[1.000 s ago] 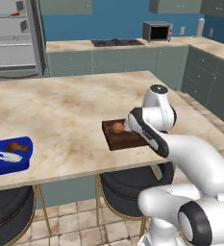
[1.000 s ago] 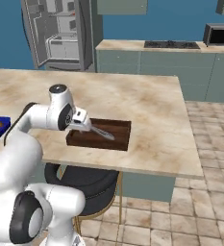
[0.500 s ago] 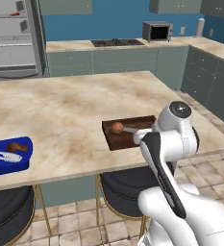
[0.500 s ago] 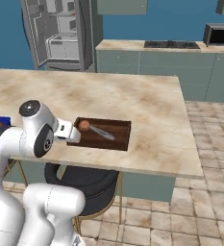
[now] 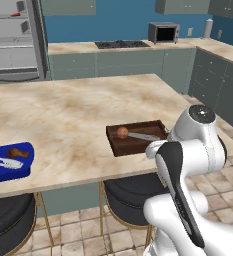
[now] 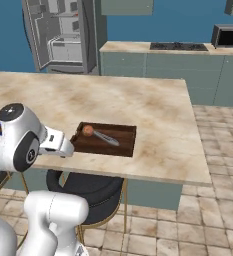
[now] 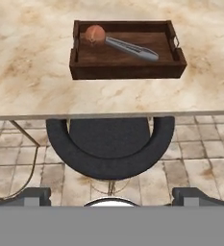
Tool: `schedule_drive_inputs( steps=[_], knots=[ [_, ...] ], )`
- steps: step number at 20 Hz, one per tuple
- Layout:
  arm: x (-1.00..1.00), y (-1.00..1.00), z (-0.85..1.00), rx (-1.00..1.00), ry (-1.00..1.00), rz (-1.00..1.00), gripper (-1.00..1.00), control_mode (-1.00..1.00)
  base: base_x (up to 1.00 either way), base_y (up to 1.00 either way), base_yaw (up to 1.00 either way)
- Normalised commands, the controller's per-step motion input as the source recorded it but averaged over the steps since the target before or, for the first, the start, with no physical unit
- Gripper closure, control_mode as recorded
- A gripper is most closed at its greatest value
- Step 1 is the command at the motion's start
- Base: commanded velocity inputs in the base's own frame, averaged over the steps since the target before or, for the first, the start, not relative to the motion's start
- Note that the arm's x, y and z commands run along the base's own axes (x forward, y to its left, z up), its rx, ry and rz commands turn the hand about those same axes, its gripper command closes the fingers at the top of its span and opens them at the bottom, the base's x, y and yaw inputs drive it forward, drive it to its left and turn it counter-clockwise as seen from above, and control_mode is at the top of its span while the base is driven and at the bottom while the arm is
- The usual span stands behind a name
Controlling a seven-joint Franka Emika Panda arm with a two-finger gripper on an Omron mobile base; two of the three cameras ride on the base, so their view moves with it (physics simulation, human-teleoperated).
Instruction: Gather the carrot and onion from the fridge and place them on a tray on the dining counter. Then gather the chicken drumstick and fish from the fridge and place them on the other tray.
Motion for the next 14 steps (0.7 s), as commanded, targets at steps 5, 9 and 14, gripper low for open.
schedule_drive_inputs(
  steps=[5, 9, 14],
  knots=[
    [0.0, 0.0, 0.0, 0.0, 0.0, 0.0, -1.0, -1.0, 0.0, 0.0, 0.0],
    [-0.06, -0.01, 0.0, 0.0, -0.05, 0.0, -1.0, 1.0, -0.01, -0.25, -0.02],
    [0.0, 0.0, 0.0, 0.0, 0.0, 0.0, -1.0, 1.0, -0.01, -0.98, -0.03]
  ],
)
